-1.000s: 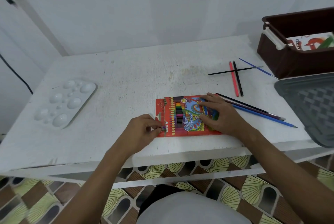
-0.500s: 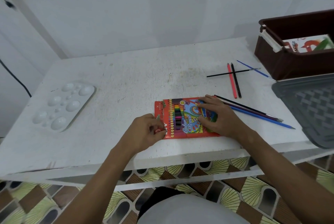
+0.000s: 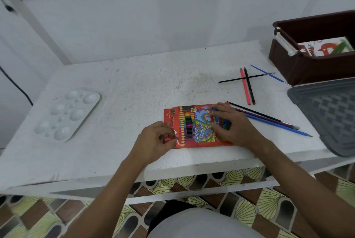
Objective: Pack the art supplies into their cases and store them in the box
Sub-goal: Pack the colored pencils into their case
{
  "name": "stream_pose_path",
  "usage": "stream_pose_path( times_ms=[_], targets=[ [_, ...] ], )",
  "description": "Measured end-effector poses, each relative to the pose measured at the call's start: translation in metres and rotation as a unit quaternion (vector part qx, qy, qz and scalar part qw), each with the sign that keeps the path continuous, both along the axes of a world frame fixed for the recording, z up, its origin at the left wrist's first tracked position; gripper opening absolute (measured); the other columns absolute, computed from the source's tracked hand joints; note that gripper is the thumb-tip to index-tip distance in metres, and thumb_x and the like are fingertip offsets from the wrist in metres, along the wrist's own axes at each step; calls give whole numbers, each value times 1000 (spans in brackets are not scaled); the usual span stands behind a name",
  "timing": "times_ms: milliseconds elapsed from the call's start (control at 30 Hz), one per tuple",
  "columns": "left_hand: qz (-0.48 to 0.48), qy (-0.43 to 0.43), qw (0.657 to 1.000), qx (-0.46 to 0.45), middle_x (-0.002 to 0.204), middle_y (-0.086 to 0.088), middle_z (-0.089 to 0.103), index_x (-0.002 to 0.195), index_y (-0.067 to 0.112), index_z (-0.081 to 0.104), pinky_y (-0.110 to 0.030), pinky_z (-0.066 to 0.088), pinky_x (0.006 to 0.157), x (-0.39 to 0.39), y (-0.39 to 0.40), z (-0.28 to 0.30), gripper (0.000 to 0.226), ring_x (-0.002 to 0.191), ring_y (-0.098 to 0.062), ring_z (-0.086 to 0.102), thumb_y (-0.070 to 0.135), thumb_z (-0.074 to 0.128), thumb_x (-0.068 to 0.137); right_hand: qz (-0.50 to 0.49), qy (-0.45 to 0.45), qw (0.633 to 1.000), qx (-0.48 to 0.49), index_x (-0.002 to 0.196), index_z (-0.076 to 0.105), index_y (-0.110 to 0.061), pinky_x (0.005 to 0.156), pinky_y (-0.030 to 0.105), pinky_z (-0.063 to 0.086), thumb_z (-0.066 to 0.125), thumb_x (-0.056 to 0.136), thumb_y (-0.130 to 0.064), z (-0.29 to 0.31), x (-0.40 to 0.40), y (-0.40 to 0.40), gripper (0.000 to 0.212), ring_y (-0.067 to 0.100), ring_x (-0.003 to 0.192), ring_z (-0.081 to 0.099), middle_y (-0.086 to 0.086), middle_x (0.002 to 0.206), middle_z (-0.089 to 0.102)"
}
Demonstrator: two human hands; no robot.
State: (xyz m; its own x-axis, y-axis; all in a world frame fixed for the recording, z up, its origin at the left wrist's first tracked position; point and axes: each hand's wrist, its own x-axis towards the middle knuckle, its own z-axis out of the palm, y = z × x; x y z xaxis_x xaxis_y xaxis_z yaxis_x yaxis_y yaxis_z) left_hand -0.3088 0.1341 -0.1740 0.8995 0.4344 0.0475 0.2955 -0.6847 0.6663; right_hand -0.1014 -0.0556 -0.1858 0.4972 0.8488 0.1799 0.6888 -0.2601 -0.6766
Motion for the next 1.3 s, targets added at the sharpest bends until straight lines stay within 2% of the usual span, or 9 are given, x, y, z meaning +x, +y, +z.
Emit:
stream_pose_path(
  times_ms=[133, 233, 467, 567, 767, 900, 1100, 1233, 1300],
  targets=[
    [-42, 39, 997, -46, 97, 14, 61, 96, 19, 73, -31, 56, 79, 0, 9, 4, 19, 92, -6, 61, 27, 75, 79, 0, -10, 1000, -3, 122, 63, -11, 108, 43, 39, 64, 87, -30, -2, 1, -1, 40, 18, 135, 39, 5, 137, 52],
    [-58, 54, 995, -60, 96, 11, 63, 95, 20, 72, -31, 56, 79, 1, 12, 8, 15, 93, -8, 62, 22, 75, 79, -4, -15, 1000, -9, 122, 63, -11, 108, 41, 39, 64, 88, -28, -1, 1, -1, 38, 17, 135, 39, 4, 137, 53],
    [-18, 34, 999, -33, 82, 12, 61, 83, 26, 69, -31, 54, 68, 2, 7, 6, 12, 75, -10, 59, 24, 77, 75, -3, -27, 1000, -6, 121, 63, -11, 108, 40, 38, 65, 88, -27, -3, 0, 1, 37, 18, 134, 39, 5, 136, 53],
    [4, 22, 1000, -13, 76, 12, 59, 79, 30, 66, -30, 52, 63, 4, 2, 4, 11, 69, -8, 57, 34, 73, 73, -6, -26, 1000, -10, 122, 62, -13, 109, 40, 38, 64, 88, -28, -2, -1, -1, 37, 18, 135, 38, 4, 138, 52],
    [-29, 100, 994, -19, 89, 11, 59, 98, 28, 68, -16, 46, 66, 11, 14, 16, 17, 78, -8, 58, 25, 71, 81, 2, -26, 999, -23, 125, 60, -15, 110, 33, 32, 62, 88, -32, 1, -2, -7, 41, 11, 137, 31, 1, 141, 47],
    [15, 59, 998, 25, 92, 11, 58, 104, 24, 62, -11, 39, 61, 29, 14, 27, 18, 74, -4, 56, 26, 64, 87, -20, -33, 999, 3, 123, 62, -13, 107, 29, 33, 64, 88, -31, 0, -6, -15, 40, 12, 137, 31, 0, 140, 48],
    [-54, 4, 997, 49, 98, 4, 59, 106, 19, 67, -8, 37, 67, 91, -9, 31, 29, 83, -6, 53, 34, 71, 81, -110, -88, 990, 29, 112, 67, -7, 97, 22, 39, 69, 83, -18, 10, 0, -47, 30, 10, 116, 50, 6, 122, 62],
    [-111, 6, 990, 86, 96, 4, 58, 103, 19, 70, -24, 47, 76, 118, -18, 23, 28, 83, -8, 54, 35, 69, 81, -225, -154, 962, -9, 105, 70, -6, 84, 26, 40, 72, 78, -8, 10, 16, -83, 27, 22, 95, 55, 8, 100, 64],
    [-117, 15, 987, 113, 97, 4, 58, 103, 20, 70, -30, 49, 78, 120, -18, 17, 28, 87, -12, 54, 39, 67, 82, -240, -165, 956, -42, 105, 70, -5, 81, 31, 44, 73, 77, -7, 11, 24, -95, 28, 26, 90, 54, 10, 97, 63]
  ],
)
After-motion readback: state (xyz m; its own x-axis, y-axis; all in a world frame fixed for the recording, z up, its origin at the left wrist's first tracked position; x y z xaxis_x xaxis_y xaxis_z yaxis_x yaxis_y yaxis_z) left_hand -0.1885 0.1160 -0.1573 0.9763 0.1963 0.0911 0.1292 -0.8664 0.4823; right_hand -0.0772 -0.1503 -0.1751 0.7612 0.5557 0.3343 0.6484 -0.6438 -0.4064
